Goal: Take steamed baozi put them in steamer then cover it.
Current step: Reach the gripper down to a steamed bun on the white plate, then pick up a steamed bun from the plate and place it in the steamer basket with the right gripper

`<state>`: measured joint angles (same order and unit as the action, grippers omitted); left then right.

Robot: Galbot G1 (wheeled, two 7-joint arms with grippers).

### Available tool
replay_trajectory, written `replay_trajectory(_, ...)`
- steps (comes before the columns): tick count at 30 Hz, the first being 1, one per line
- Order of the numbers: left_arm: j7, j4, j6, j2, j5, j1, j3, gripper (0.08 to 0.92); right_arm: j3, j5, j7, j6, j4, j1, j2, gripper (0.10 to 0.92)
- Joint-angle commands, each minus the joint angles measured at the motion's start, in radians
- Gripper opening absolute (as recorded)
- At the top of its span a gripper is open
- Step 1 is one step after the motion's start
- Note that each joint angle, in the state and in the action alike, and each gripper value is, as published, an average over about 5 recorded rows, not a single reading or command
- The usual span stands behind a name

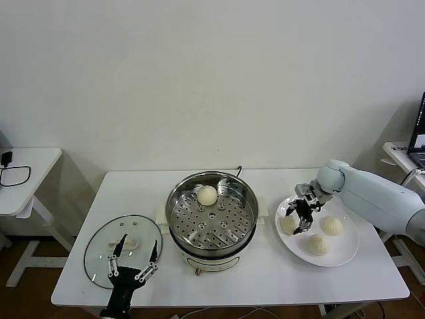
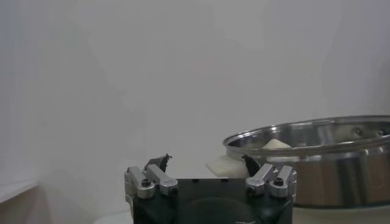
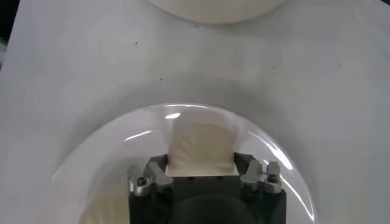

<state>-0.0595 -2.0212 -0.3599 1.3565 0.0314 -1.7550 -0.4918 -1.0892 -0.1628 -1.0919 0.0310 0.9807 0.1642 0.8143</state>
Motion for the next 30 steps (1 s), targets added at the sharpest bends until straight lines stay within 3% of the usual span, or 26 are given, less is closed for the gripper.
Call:
replay_trajectory(1, 0.0, -0.002, 0.0, -0.002, -0.001, 0.002, -0.001, 0.823, 0.019, 0.0, -0.024, -0.002, 0.056, 0.055, -0.035, 0.68)
replay_trajectory(8, -0.001, -0.01, 0.002, -0.012, -0.004, 0.005, -0.005, 0.823, -0.128, -0.12, -0.131, -0.017, 0.16, 0.339, -0.055, 0.678)
replay_trajectory(17, -0.003, -0.015, 0.002, -0.021, -0.004, 0.007, 0.01, 0.823, -0.335, -0.408, -0.189, -0.128, 0.329, 0.692, 0.146, 0.685)
replay_trajectory(30, -0.008, -0.013, 0.006, -0.028, -0.007, 0.023, 0.017, 0.823, -0.428, -0.574, -0.032, -0.296, 0.42, 0.7, 0.471, 0.679)
